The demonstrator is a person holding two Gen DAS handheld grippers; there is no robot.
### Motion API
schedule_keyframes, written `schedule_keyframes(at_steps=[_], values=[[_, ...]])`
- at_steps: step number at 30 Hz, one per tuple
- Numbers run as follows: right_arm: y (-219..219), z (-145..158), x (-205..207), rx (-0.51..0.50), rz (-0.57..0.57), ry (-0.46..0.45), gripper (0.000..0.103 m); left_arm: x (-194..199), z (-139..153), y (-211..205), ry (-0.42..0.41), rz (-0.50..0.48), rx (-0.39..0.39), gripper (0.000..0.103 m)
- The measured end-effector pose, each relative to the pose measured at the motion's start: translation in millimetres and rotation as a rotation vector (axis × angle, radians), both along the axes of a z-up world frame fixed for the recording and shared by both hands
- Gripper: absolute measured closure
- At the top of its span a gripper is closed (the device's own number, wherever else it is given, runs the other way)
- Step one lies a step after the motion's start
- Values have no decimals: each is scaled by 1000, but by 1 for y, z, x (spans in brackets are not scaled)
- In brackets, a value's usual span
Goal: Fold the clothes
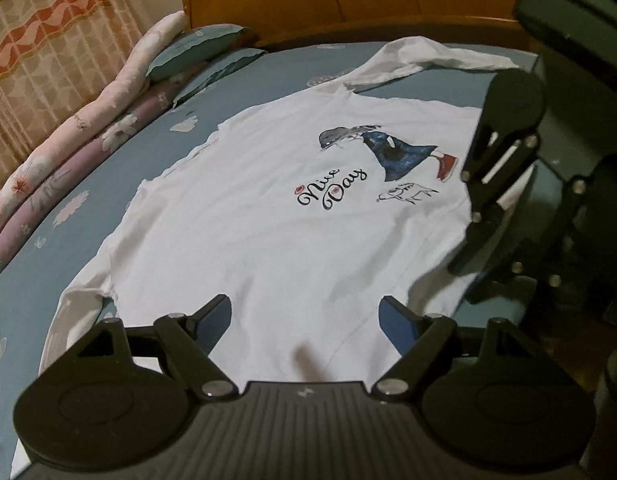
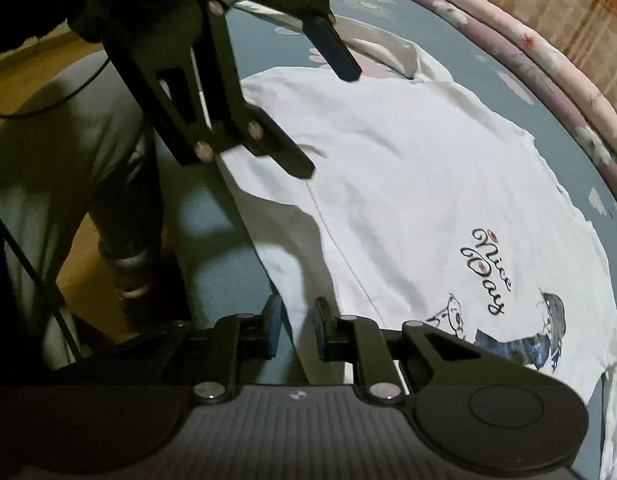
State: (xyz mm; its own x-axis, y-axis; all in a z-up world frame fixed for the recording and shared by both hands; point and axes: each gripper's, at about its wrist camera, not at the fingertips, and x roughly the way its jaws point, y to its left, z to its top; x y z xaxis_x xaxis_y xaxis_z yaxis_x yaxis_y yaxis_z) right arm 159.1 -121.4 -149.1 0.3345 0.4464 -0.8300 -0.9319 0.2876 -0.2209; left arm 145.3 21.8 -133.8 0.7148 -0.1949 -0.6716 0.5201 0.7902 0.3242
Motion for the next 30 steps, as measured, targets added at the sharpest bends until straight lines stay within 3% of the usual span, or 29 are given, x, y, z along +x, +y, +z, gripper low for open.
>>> schedule_keyframes(at_steps=[1, 3, 11, 16, 17, 19, 20, 21, 26, 30], values=[[1, 0, -1, 0, 2, -12, 84, -4, 1, 0, -2, -8, -5, 22], [7, -1, 3, -2, -7, -43, 100, -12, 2, -2, -6, -42, -2, 21], [4, 21, 9, 77, -64, -41, 100, -15, -25, -41, -28, -165, 127, 20], [-1, 32, 4, 106, -77, -52, 99, -4, -40, -55, -85, -119, 229, 24], [-1, 33, 2, 110, -78, -61, 96, -1, -38, -53, -81, -107, 215, 26], [-4, 33, -4, 121, -85, -100, 80, 3, -31, -46, -66, -86, 175, 26], [-6, 31, -7, 118, -85, -130, 65, 4, -28, -43, -63, -77, 155, 25], [-6, 28, -10, 105, -84, -164, 56, 5, -25, -40, -64, -69, 140, 25], [4, -5, -14, -6, -85, -273, 55, 6, -18, -33, -58, -35, 93, 25], [3, -21, -10, -97, -117, -380, 57, -3, -25, -28, -51, -39, 157, 25]])
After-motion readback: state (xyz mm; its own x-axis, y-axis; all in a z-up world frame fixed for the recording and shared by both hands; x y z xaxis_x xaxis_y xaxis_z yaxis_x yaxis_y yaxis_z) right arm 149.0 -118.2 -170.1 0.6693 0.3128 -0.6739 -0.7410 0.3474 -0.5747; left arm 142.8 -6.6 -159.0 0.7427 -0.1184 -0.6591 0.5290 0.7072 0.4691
